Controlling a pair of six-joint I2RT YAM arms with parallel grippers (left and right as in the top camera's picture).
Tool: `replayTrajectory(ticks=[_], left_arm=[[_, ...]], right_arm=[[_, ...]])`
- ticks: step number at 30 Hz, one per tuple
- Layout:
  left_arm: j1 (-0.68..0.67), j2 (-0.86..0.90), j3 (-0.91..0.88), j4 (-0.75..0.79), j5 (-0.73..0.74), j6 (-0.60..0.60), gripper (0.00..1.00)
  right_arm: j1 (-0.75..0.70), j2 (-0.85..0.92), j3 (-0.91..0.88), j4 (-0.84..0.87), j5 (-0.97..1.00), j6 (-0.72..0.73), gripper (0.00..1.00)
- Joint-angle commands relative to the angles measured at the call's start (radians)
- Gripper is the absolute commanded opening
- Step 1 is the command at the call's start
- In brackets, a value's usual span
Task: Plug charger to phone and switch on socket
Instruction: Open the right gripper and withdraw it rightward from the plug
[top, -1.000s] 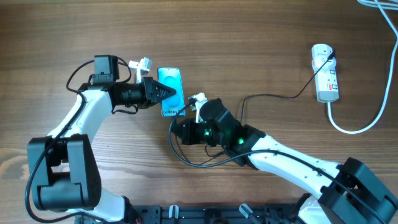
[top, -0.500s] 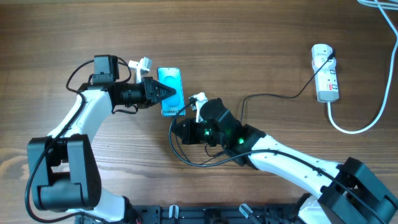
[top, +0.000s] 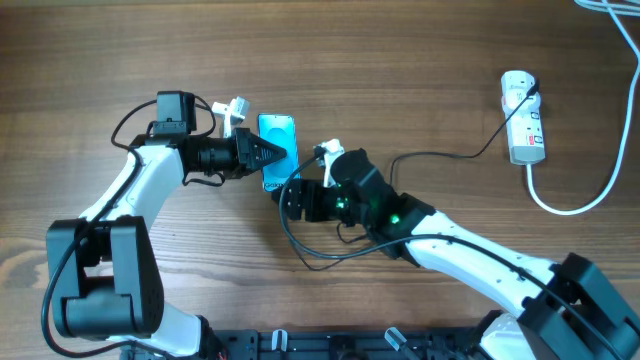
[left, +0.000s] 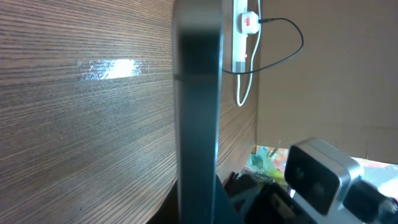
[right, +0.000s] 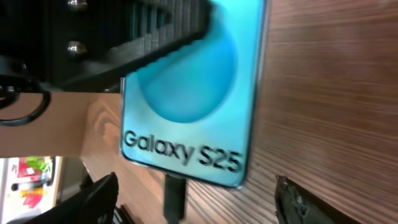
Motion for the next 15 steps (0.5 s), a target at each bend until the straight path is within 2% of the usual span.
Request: replayTrajectory(ticks=[1,4,6,7,9,11,15], left_arm=[[-0.004,-0.011,-0.005,0.0,0.047,0.054,0.04],[-0.004,-0.011,-0.005,-0.011,0.12,0.178,0.04],[-0.004,-0.011,-0.005,-0.039,0.212,0.307,0.04],[-0.004,-0.011,-0.005,-0.064,0.222,0.401,0.04],[-0.004,-0.011,-0.005,-0.105,0.221,0.489,0.04],[-0.004,-0.011,-0.005,-0.132,0.218,0.531,0.04],[-0.004,-0.011,-0.005,-0.148,0.145,0.536,0.04]], right_arm=[[-0.076,-0.093,0.018,-0.098,-0.023,-0.047,0.85],[-0.18,-0.145,0.018,-0.197,-0.11,-0.18,0.96],[-0.235,-0.151,0.018,-0.267,-0.111,-0.214,1.0],[-0.269,-0.151,0.018,-0.314,-0.074,-0.214,1.0],[-0.303,-0.151,0.018,-0.378,0.039,-0.214,1.0],[-0.31,-0.149,0.018,-0.421,0.161,-0.213,1.0],[-0.31,-0.149,0.018,-0.423,0.209,-0.204,1.0]])
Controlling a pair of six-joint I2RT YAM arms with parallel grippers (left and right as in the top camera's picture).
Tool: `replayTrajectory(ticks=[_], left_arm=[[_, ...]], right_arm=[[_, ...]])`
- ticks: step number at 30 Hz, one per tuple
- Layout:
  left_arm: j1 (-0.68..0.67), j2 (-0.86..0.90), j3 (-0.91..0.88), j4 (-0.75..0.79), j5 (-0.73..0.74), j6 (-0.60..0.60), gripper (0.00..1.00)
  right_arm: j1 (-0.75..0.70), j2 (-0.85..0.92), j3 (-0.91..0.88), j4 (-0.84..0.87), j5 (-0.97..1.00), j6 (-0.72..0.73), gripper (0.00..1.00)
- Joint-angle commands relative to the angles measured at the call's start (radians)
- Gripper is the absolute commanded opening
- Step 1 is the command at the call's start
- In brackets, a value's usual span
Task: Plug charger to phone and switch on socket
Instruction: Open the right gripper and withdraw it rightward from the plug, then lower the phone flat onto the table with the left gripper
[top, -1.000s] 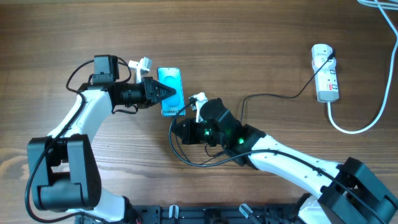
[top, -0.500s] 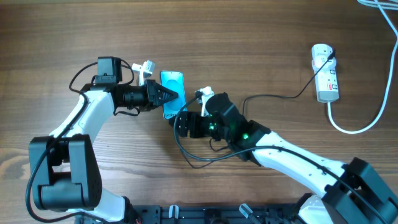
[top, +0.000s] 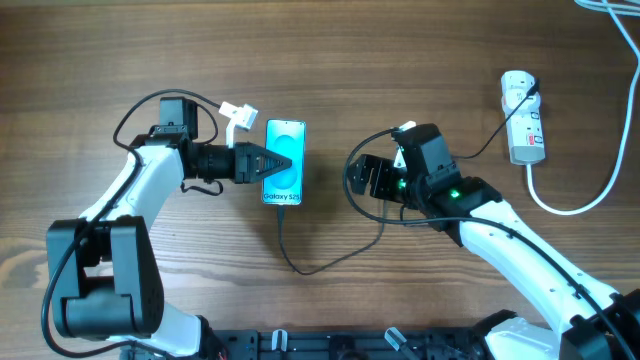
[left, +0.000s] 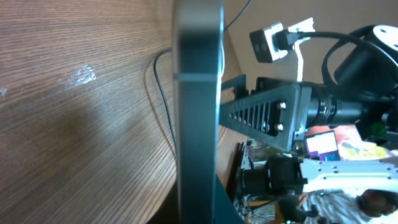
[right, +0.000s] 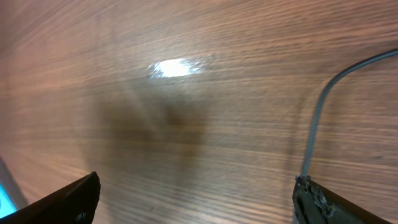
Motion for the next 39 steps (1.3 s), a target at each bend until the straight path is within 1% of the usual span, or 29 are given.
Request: replayTrajectory(ticks=[1,4,8,13,29,31,35,39], left_arm=[[-0.004,-0.011,-0.005,-0.012,-0.019,0.061,0.04],[-0.006,-0.011,-0.005,-0.013,-0.041,0.062,0.04],[-0.035,-0.011,-0.005,-0.017,-0.067,0.11,0.04],[-0.078,-0.011,-0.005,-0.008,-0.068,0.109,0.04],[-0.079,-0.011,-0.005,0.018,-0.07,0.105,0.04],[-0.079,-0.011,-0.005,0.027,-0.107,0.067,0.04],[-0.079,-0.011,-0.005,0.092,-0.243,-0.104,0.04],[-0.086,-0.011,-0.005,0.113,-0.334,-0.195,0.04]], right_arm=[[-0.001,-0.008,0.01,0.002,0.079,-0.01,1.0],[0.0,-0.008,0.01,0.002,0.079,-0.01,1.0],[0.0,-0.008,0.01,0.002,0.079,-0.01,1.0],[0.0,-0.008,0.01,0.002,0.079,-0.01,1.0],[0.0,-0.008,0.01,0.002,0.079,-0.01,1.0],[0.0,-0.008,0.01,0.002,0.079,-0.01,1.0],[0.0,-0.008,0.01,0.002,0.079,-0.01,1.0],[0.0,-0.008,0.01,0.002,0.079,-0.01,1.0]])
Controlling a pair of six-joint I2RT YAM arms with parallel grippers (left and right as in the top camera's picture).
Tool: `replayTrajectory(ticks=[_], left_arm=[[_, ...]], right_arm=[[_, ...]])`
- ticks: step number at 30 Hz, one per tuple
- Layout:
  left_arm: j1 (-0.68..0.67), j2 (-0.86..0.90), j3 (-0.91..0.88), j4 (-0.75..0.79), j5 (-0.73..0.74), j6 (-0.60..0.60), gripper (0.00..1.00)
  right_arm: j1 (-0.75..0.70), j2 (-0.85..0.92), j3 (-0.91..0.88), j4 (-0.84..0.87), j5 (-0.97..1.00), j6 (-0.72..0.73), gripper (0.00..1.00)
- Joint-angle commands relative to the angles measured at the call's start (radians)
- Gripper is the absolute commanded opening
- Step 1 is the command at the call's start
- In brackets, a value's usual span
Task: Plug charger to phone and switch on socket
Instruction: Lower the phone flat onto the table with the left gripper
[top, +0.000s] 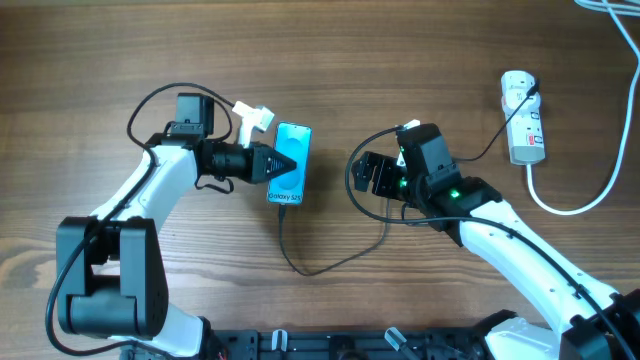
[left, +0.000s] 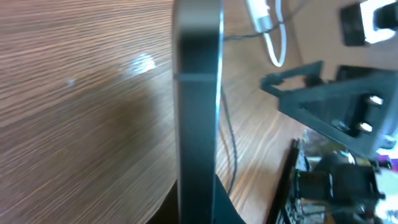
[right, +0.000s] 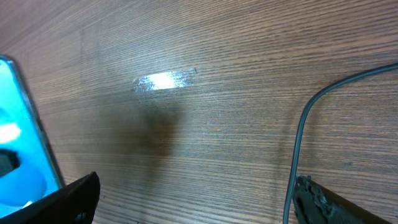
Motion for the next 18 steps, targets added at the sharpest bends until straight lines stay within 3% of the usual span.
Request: replayTrajectory(ticks=[1,11,16,18], left_arm=[[-0.015,-0.011,-0.003,0.031,-0.124,-0.151,0.04],[-0.169,-0.011,-0.003,0.111,-0.57,-0.539,0.04],[-0.231,-0.009,-0.003,0.118,-0.606,-0.575,0.05],[-0.252,-0.002,-0.003,0.106,-0.658,-0.663,0.06]], right_arm=[[0.0,-0.008,0.01,0.002,0.018,-0.01,1.0],[0.0,-0.008,0.01,0.002,0.018,-0.01,1.0],[0.0,-0.008,0.01,0.002,0.018,-0.01,1.0],[0.0,-0.008,0.01,0.002,0.018,-0.01,1.0]])
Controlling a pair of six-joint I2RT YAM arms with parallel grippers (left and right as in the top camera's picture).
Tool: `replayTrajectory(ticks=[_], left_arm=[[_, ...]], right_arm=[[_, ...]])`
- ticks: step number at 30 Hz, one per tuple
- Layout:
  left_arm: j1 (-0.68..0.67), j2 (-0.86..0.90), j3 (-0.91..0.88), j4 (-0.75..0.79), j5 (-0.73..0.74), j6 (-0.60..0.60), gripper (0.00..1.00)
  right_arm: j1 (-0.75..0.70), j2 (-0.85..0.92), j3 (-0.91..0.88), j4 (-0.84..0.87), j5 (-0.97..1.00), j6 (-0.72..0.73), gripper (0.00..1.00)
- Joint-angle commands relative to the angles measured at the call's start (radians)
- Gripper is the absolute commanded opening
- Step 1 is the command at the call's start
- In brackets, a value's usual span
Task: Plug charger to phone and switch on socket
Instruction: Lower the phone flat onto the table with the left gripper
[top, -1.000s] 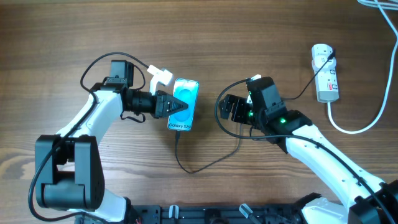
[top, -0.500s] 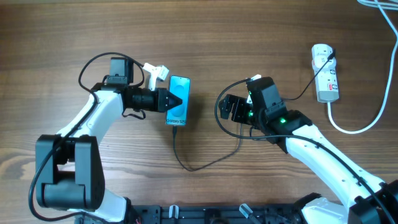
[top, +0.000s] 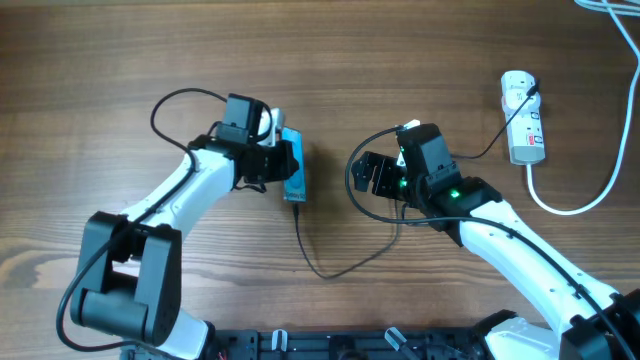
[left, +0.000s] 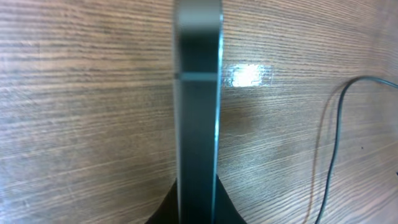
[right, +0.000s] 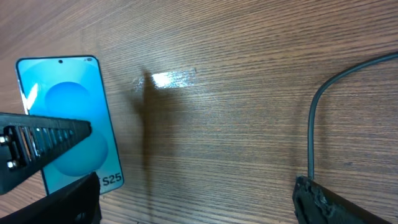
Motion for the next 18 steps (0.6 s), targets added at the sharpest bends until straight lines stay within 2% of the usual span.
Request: replayTrajectory(ticks=[1,5,9,18], left_arm=[[-0.041,0.005,-0.003,-0.002,-0.079,-0.13,0.06],[-0.076,0.037,-0.003,0.016,-0.079,-0.132,0.11],[-0.084,0.046,-0.003,0.021,-0.079,-0.156,0.08],[-0.084,0.046,-0.003,0.027,-0.079,-0.156,0.11]], right_arm=[[0.0,-0.008,0.01,0.002,0.018,-0.01,1.0],[0.0,-0.008,0.01,0.002,0.018,-0.01,1.0],[0.0,-0.008,0.01,0.002,0.018,-0.01,1.0],[0.0,-0.008,0.01,0.002,0.018,-0.01,1.0]])
